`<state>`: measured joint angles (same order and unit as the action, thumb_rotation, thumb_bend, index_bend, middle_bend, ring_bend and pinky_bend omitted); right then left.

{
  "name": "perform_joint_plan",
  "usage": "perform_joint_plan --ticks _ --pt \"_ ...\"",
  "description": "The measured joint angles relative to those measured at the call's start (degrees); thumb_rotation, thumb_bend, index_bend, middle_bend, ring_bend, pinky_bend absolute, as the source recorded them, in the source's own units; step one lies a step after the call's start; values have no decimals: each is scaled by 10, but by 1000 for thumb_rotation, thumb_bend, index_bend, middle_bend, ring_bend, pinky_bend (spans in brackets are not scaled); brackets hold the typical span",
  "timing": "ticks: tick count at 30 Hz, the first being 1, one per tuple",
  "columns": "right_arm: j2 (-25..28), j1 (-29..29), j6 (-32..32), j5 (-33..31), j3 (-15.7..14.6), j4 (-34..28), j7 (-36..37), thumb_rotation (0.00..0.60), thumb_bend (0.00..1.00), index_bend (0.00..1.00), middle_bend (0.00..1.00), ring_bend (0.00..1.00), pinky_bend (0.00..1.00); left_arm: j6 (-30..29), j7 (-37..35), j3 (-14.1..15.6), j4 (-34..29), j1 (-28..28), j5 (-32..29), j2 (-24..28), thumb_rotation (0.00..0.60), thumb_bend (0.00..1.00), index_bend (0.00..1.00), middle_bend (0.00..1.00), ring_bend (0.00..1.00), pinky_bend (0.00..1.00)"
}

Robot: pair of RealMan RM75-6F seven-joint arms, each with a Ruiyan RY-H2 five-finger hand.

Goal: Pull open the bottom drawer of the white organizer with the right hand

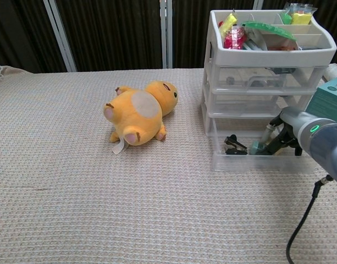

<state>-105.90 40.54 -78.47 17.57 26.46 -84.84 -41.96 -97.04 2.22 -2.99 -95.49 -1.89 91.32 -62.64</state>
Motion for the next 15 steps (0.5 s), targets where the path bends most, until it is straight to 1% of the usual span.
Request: perform_joint_plan --ticks 3,6,15 --pt "1 -2 1 2 0 1 1 600 229 502 936 963 684 -1 1 1 0 0 2 0 600 61 0 0 0 0" --pt "1 -5 2 7 -1 1 5 600 235 527 940 964 684 -1 3 1 -1 0 3 0 600 60 0 0 0 0" --pt "6 -11 4 16 -1 -12 12 600 235 529 940 964 684 -1 2 0 -1 0 1 0 600 61 0 0 0 0"
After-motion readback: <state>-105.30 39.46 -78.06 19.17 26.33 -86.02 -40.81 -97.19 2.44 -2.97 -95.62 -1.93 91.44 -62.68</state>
